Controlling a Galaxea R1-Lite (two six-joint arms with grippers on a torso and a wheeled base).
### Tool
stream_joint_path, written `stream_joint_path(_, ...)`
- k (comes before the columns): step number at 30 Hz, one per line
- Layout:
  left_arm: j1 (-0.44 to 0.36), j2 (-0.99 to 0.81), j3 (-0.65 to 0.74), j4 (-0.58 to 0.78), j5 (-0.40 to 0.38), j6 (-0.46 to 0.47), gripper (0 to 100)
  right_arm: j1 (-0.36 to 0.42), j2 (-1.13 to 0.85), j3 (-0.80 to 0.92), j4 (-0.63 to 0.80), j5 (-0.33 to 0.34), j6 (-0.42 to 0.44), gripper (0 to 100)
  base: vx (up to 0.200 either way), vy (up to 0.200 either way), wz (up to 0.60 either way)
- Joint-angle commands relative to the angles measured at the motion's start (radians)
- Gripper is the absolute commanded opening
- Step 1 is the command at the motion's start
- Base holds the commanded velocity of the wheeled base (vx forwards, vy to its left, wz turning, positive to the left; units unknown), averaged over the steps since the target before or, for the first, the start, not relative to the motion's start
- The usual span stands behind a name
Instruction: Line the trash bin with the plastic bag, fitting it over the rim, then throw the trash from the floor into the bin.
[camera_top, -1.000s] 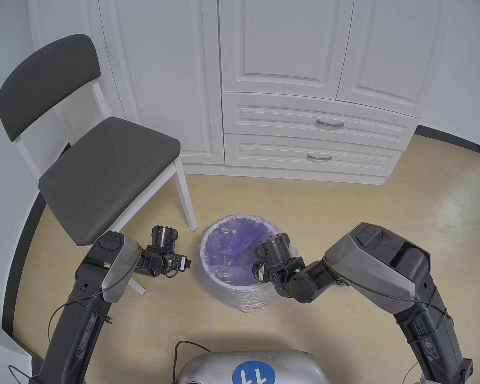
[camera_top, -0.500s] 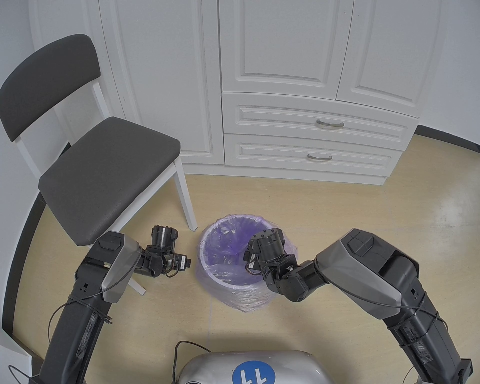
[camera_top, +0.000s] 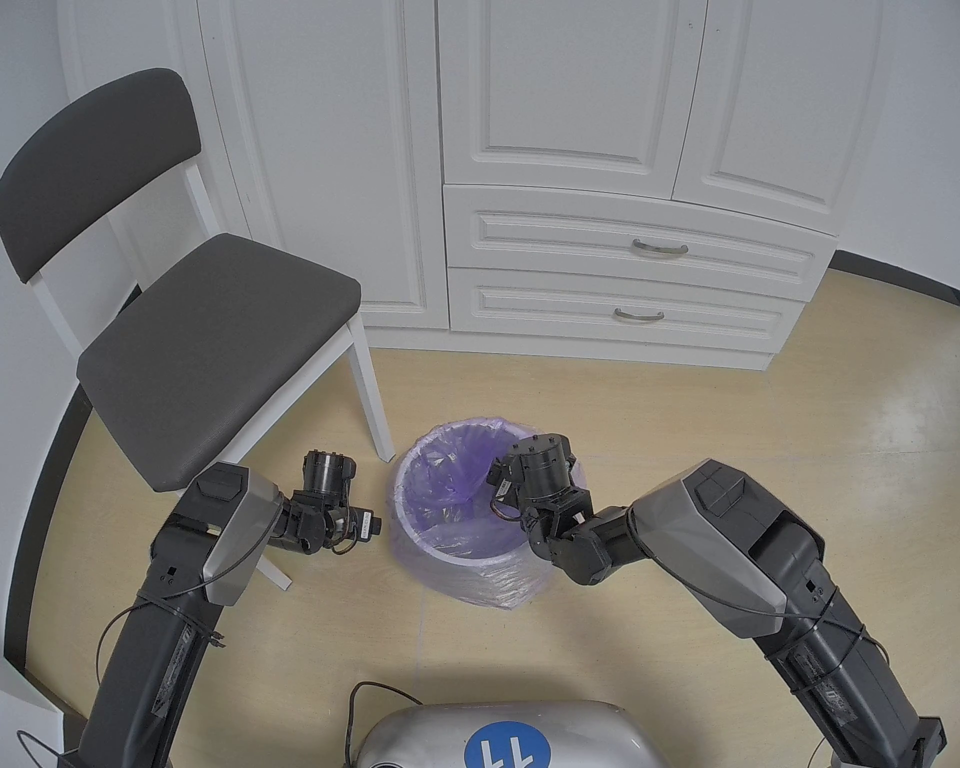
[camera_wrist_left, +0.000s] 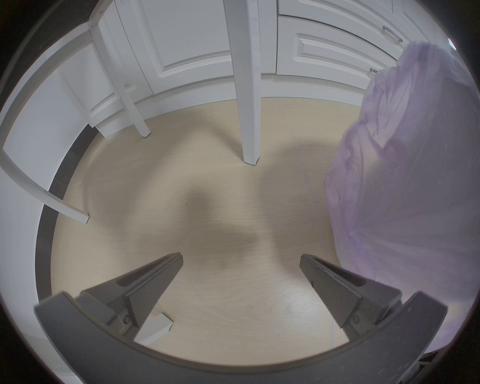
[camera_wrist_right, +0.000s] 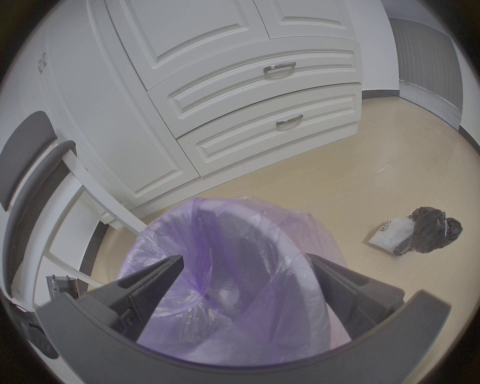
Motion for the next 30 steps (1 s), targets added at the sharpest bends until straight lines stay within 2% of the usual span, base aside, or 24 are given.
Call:
stream_joint_path(1,0.0,0.001,0.0,-0.001,0.0,0.0,100,-0.013,0.021,-0.002,0.006,-0.003,-0.027,100,0.0,0.0,0.0)
stream_joint_path(6,0.0,0.001,0.0,-0.001,0.0,0.0,100,-0.026,-0.007,0.082,0.029,-0.011,-0.121,100,0.0,0.0,0.0)
stream_joint_path(16,0.0,0.003,0.0,-0.001,0.0,0.0,100,0.001,-0.096,0.219,0.03,-0.009,-0.152,100,0.0,0.0,0.0)
stream_joint_path(19,0.0,0.001,0.0,-0.001,0.0,0.0,100,0.036,-0.083,0.25,0.033,-0.009,-0.155,100,0.0,0.0,0.0)
stream_joint_path(25,0.0,0.003,0.0,-0.001,0.0,0.0,100,0.085,-0.111,0.294,0.154,0.0,-0.142,100,0.0,0.0,0.0)
stream_joint_path(30,0.0,0.003,0.0,-0.001,0.0,0.0,100,0.089,-0.108,0.296,0.165,0.005,-0.141,100,0.0,0.0,0.0)
